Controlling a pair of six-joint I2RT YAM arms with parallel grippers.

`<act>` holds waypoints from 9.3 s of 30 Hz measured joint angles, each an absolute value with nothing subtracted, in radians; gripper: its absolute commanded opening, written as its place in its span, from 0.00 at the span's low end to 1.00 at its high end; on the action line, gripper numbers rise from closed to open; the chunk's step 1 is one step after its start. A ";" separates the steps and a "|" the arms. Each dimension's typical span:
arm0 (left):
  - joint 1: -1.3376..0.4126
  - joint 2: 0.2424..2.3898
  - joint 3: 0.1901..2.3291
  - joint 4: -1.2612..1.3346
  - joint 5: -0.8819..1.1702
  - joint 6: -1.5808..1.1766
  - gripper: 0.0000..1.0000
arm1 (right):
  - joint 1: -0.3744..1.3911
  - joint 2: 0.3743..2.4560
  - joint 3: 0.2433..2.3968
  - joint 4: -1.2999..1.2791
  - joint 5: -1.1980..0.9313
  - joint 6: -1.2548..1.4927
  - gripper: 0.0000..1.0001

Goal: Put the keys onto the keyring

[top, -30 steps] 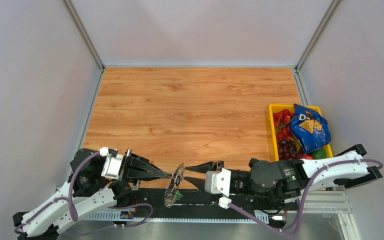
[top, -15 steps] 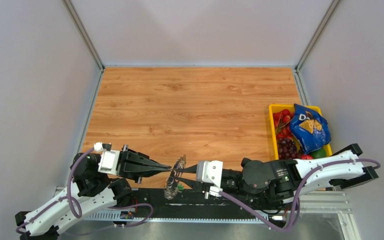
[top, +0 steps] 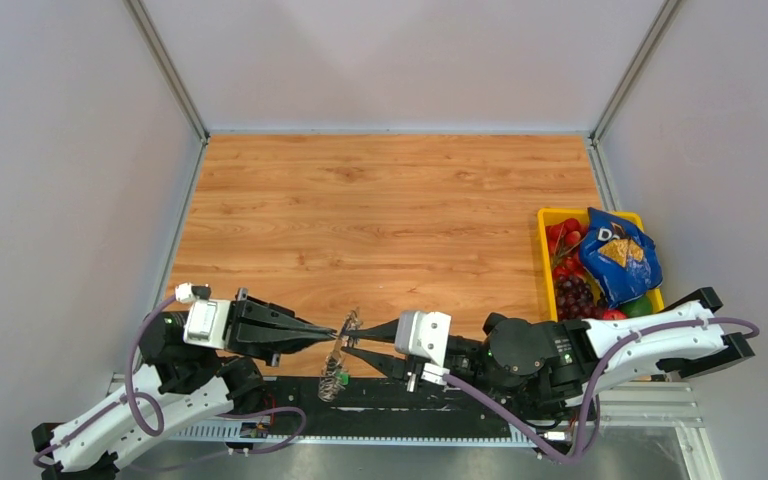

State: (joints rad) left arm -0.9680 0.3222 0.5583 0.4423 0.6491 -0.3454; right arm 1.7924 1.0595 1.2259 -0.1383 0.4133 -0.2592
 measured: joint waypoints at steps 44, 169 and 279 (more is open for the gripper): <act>-0.968 0.301 0.826 -0.126 0.601 -0.213 0.47 | 1.783 1.096 1.346 -0.409 0.427 -0.171 0.00; -0.968 0.423 0.829 -0.295 0.579 -0.134 0.00 | 1.369 1.105 1.447 -0.662 -0.220 -0.153 0.40; -0.968 0.229 0.395 0.744 0.416 -0.482 0.00 | 1.544 1.139 1.225 0.010 0.037 -0.191 0.27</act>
State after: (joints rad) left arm -0.9680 0.2287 0.3946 0.7441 0.4164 -0.4816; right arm 1.5444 1.1389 1.2251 0.0097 0.0368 -0.1913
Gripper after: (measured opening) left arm 0.008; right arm 0.296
